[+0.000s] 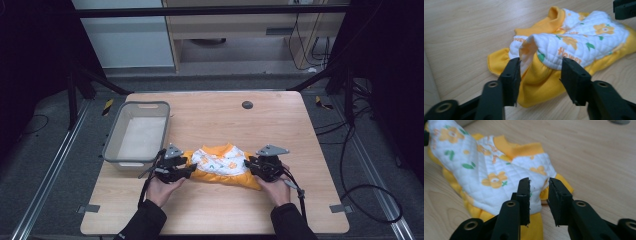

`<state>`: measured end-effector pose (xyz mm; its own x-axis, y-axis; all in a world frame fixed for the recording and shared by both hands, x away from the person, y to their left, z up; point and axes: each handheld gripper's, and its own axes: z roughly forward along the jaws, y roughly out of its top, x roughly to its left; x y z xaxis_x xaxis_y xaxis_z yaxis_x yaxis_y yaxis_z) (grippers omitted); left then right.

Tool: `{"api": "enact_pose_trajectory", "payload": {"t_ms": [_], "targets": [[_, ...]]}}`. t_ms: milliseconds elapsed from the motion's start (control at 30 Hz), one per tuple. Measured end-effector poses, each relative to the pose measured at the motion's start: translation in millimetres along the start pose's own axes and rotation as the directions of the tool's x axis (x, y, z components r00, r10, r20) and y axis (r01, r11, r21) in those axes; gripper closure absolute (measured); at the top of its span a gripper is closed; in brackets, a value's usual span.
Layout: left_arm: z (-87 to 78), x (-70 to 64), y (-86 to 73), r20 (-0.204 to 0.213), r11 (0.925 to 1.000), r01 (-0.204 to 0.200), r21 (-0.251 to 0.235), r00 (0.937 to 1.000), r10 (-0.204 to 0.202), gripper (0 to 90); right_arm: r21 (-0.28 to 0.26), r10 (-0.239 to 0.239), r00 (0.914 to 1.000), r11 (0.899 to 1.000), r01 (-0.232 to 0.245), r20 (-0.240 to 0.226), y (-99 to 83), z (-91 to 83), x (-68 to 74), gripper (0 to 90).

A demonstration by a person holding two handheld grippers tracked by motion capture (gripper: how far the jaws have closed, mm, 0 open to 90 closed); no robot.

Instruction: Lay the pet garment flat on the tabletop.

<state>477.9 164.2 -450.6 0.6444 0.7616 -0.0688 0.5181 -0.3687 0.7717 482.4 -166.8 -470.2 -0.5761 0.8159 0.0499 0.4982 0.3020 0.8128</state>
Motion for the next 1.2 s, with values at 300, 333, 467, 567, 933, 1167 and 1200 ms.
{"api": "enact_pose_trajectory", "payload": {"t_ms": [300, 333, 467, 567, 933, 1167, 1200], "targets": [[-20.2, 2.6, -29.3, -0.039, 0.9975, -0.067, 0.022, 0.9969, 0.068, 40.0, -0.041, -0.057, 0.9978, 0.998, 0.055, -0.035, -13.1, -38.9, 9.9, 56.9], [-18.3, 3.3, -30.5, -0.039, 0.9976, -0.063, 0.029, 0.9972, 0.064, 40.0, -0.025, -0.068, 0.9969, 0.997, 0.067, -0.04, -19.3, -40.4, 11.6, 55.7], [-6.8, 1.2, -34.2, -0.05, 0.9915, -0.1, 0.083, 0.9932, 0.105, 40.6, -0.002, -0.058, 0.9972, 0.998, 0.058, -0.047, -31.1, -43.6, 13.0, 53.1], [1.5, 0.9, -34.7, -0.051, 0.9865, -0.125, 0.106, 0.9901, 0.131, 47.8, 0.035, -0.054, 0.997, 0.998, 0.056, -0.056, -42.9, -40.8, 14.4, 51.8], [8.0, 7.2, -32.4, 0.01, 0.9891, -0.074, 0.127, 0.9973, 0.073, 85.1, 0.102, -0.035, 0.9976, 0.994, 0.041, -0.06, -49.0, -23.9, 9.8, 74.8], [-6.9, 1.5, -25.0, 0.026, 0.994, -0.074, 0.08, 0.9971, 0.072, 87.8, 0.063, -0.028, 0.9967, 0.998, 0.032, -0.076, -39.6, -36.9, 9.9, 87.4], [-11.0, 0.6, -23.6, 0.033, 0.9954, -0.07, 0.066, 0.9972, 0.068, 87.8, 0.045, -0.023, 0.9965, 0.999, 0.027, -0.081, -37.5, -40.7, 9.2, 87.4]]}}
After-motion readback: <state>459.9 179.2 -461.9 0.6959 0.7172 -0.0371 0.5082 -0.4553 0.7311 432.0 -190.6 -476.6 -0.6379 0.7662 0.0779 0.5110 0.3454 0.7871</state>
